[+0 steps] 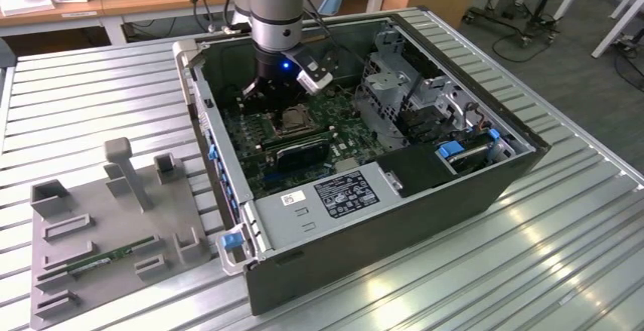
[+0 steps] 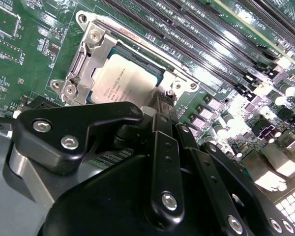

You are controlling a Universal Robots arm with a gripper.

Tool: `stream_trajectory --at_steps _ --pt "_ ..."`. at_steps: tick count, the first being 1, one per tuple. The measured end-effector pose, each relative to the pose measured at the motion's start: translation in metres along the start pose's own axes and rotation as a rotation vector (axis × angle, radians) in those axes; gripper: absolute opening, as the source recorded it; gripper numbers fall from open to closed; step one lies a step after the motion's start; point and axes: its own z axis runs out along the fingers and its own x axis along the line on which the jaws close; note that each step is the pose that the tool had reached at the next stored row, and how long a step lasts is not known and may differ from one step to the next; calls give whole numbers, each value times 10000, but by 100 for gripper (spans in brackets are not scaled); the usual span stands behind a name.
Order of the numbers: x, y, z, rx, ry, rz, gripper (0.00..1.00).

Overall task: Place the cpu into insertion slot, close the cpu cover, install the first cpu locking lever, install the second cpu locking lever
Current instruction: 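Close the cpu cover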

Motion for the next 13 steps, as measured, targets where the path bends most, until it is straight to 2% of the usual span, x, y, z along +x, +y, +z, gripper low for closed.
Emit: stream_trajectory --at_steps 13 --pt "-1 3 -4 -3 -2 0 11"
